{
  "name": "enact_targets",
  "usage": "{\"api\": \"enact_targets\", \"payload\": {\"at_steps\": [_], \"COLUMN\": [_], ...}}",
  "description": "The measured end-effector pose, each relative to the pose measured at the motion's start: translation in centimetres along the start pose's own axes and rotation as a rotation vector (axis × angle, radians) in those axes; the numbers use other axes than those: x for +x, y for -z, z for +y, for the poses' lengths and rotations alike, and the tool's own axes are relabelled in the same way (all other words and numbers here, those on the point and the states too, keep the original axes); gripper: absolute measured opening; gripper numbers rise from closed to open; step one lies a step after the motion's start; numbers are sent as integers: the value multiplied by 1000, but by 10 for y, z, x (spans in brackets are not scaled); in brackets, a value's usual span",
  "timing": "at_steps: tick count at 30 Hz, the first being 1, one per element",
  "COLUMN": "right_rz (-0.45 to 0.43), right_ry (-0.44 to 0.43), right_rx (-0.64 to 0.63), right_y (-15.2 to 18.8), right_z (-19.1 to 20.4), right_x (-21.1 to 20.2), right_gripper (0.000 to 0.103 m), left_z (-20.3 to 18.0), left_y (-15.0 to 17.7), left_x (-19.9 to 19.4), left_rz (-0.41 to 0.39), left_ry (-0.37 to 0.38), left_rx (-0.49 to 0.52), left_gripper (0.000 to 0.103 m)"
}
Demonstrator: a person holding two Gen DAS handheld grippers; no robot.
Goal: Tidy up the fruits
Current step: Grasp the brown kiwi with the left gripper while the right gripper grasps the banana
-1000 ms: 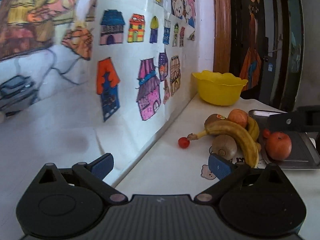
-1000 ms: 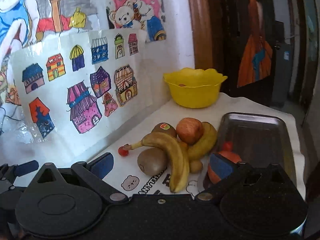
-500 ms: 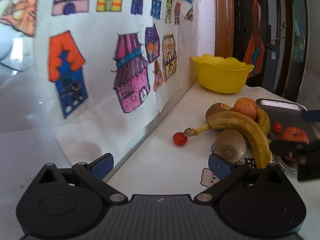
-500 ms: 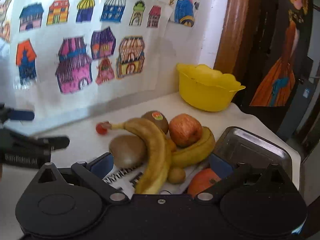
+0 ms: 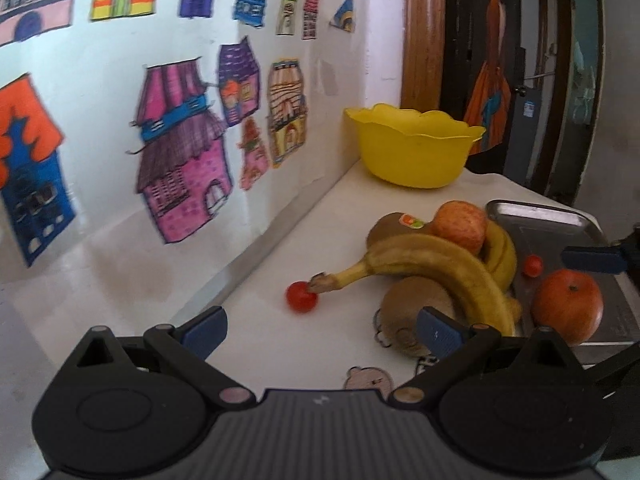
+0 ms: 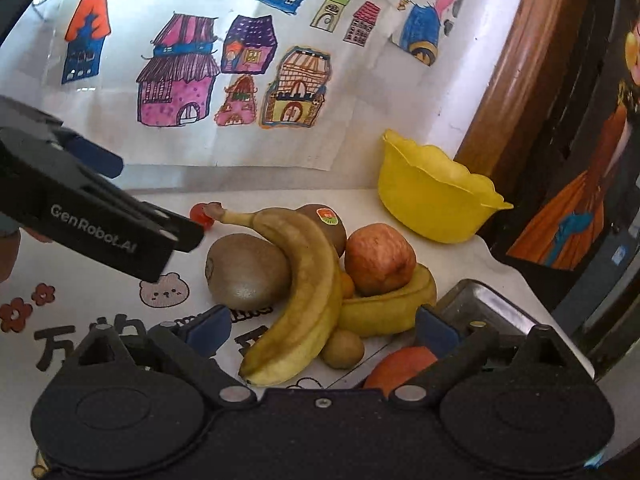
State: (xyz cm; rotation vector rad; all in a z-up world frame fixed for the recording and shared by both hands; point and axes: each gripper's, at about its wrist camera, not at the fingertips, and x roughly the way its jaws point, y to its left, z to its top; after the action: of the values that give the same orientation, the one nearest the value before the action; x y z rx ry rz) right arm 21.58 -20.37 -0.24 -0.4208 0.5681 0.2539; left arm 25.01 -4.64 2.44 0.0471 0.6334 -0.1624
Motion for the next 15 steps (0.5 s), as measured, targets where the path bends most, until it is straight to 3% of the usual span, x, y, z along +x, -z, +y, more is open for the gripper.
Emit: {"api": "enact_targets", "payload": {"at_steps": [6,15], "right_rz": [-7,17], "right_ry": [-3,-26], "right_rx": [-11,11], "right_y": [3,13], "right_z": [3,-1], "right_x": [5,8], "right_gripper": [92,72], "left_z": [-10,-18], "left_y": [-3,0], "left_x": [8,23], "left_rz": [2,30], "left_ry": [67,122], "left_rx": [0,28], "left_gripper": [103,103]}}
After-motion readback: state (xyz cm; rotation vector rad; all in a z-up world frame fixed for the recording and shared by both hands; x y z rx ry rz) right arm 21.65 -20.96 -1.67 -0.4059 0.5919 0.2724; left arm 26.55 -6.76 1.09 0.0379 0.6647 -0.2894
